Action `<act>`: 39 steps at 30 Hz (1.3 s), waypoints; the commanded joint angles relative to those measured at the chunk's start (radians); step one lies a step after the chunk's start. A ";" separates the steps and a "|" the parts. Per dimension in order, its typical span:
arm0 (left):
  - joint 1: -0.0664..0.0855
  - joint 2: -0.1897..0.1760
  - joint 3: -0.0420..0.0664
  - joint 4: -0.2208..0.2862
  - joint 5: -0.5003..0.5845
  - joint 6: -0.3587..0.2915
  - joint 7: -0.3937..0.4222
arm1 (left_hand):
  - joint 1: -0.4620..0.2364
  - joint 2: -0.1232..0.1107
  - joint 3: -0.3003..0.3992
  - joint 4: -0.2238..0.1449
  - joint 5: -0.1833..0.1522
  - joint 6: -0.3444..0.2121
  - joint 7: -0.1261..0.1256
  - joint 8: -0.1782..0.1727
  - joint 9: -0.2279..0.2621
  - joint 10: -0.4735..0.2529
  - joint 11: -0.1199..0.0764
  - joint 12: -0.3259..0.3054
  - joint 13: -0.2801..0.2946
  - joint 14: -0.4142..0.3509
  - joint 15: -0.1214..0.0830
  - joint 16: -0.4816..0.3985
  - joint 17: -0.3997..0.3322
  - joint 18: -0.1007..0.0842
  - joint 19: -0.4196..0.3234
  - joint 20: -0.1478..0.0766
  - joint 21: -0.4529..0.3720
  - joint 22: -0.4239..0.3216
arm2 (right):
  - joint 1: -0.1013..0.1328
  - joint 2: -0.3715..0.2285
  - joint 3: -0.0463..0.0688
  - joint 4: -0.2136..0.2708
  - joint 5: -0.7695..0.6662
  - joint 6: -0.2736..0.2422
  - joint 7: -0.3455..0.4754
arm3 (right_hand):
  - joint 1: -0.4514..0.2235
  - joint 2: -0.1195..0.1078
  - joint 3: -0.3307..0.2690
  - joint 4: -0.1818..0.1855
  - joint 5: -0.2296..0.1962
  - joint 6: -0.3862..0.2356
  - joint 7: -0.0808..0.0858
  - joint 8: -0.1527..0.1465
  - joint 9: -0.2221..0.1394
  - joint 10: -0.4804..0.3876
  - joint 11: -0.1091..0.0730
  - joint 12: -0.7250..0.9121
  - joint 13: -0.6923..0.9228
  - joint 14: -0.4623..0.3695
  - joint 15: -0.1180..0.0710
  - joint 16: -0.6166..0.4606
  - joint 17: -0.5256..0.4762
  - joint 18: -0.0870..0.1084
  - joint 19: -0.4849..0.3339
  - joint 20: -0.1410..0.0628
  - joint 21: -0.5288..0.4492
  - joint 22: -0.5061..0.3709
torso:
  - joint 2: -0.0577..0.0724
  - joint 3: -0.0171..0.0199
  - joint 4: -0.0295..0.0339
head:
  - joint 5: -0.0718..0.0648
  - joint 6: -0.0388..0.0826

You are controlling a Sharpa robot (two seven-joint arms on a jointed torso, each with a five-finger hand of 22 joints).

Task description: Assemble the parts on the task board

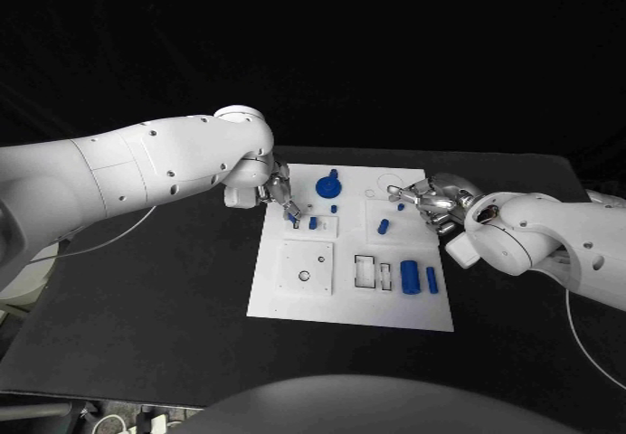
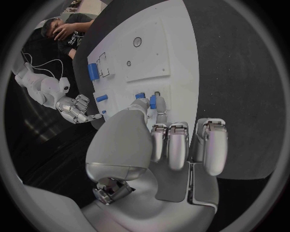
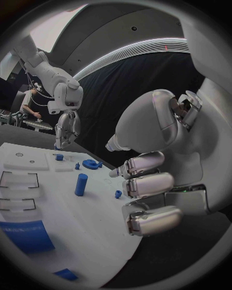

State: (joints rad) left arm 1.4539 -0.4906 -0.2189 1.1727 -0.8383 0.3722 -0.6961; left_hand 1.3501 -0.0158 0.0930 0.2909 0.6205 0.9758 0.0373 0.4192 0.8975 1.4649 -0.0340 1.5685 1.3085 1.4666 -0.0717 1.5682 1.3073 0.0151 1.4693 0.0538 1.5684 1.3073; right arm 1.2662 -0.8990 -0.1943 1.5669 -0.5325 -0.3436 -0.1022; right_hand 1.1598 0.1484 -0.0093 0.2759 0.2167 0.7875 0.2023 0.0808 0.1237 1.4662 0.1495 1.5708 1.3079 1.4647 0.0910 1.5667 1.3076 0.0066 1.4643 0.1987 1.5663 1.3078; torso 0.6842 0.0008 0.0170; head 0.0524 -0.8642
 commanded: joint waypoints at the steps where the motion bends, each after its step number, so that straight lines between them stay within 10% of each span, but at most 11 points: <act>1: -0.003 0.004 0.000 0.000 -0.008 0.016 -0.104 | 0.011 0.003 0.006 0.001 0.006 0.024 -0.021 0.005 0.001 0.106 -0.005 0.002 0.262 0.104 -0.006 0.003 0.263 -0.015 0.102 -0.007 0.002 0.263 | -0.001 0.000 0.000 0.002 -0.007 -0.003 0.014 | 0.007 0.001 -0.002 -0.006 0.006 -0.008 0.027 0.006 -0.002 0.105 0.010 0.000 0.263 0.106 0.007 0.004 0.263 -0.007 0.106 0.007 0.004 0.263 | 0.000 0.0000 -0.0008 | 0.002 -0.004; 39: -0.023 0.034 0.000 -0.051 -0.034 0.011 -0.073 | 0.005 0.003 0.013 0.003 0.000 0.016 -0.016 0.000 0.004 0.106 -0.001 0.002 0.262 0.104 -0.006 0.003 0.263 -0.015 0.102 -0.007 0.002 0.263 | -0.001 0.002 0.000 0.002 -0.007 0.005 0.006 | 0.008 0.001 -0.002 -0.006 0.006 -0.009 0.027 0.006 -0.002 0.105 0.009 0.000 0.263 0.106 0.007 0.004 0.263 -0.007 0.106 0.007 0.004 0.263 | 0.000 0.0006 0.0000 | -0.004 -0.008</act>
State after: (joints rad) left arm 1.4308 -0.4591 -0.2191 1.1214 -0.8703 0.3745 -0.6971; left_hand 1.3537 -0.0121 0.1013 0.2935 0.6213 0.9759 0.0373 0.4171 0.9009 1.4649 -0.0339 1.5685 1.3085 1.4666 -0.0716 1.5682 1.3078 0.0150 1.4656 0.0503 1.5684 1.3073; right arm 1.2661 -0.8974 -0.1943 1.5685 -0.5321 -0.3457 -0.1011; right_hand 1.1597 0.1484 -0.0093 0.2759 0.2167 0.7875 0.2023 0.0808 0.1227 1.4662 0.1495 1.5708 1.3080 1.4647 0.0910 1.5667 1.3074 0.0066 1.4643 0.1987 1.5663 1.3074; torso 0.6835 0.0017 0.0162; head 0.0490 -0.8728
